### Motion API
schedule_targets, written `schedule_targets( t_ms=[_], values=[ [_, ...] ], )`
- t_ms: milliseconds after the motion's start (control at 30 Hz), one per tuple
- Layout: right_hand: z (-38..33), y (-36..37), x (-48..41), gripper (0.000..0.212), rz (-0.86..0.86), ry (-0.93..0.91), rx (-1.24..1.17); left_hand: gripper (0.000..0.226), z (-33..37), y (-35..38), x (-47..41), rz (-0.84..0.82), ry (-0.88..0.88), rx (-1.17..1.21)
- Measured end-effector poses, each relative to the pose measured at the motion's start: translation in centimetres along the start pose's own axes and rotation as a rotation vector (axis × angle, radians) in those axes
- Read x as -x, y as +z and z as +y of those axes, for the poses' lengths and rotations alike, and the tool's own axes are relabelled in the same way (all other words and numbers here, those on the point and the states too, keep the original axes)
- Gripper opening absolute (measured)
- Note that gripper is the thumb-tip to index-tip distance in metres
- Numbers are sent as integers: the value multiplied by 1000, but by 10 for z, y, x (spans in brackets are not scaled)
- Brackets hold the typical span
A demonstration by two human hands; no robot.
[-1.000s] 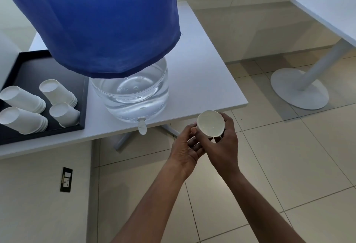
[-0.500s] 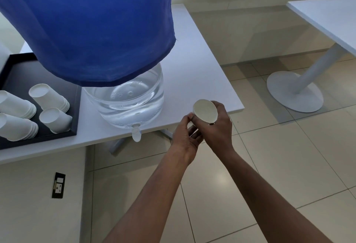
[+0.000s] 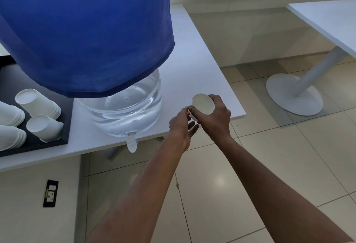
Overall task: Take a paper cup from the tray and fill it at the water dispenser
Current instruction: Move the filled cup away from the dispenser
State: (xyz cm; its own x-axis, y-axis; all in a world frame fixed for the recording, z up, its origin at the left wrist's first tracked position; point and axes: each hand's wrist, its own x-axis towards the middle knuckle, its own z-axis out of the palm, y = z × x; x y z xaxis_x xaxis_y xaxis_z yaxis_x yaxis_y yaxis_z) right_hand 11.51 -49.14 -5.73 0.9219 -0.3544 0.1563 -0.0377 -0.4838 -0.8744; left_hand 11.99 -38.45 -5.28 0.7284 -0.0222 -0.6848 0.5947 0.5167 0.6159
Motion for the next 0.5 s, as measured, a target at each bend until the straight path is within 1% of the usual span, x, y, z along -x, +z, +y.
schedule_targets(
  t_ms=[67, 233, 367, 500],
  values=[
    [3, 5, -5, 61, -4, 7, 5, 19, 3, -1, -7, 1, 13, -37],
    [10, 18, -16, 61, -13, 26, 50, 35, 8, -2, -24, 10, 21, -98],
    [15, 25, -21, 62, -28, 54, 72, 27, 9, -3, -32, 10, 25, -77],
    [18, 32, -22, 60, -34, 81, 66, 29, 8, -3, -35, 23, 17, -69]
  ],
)
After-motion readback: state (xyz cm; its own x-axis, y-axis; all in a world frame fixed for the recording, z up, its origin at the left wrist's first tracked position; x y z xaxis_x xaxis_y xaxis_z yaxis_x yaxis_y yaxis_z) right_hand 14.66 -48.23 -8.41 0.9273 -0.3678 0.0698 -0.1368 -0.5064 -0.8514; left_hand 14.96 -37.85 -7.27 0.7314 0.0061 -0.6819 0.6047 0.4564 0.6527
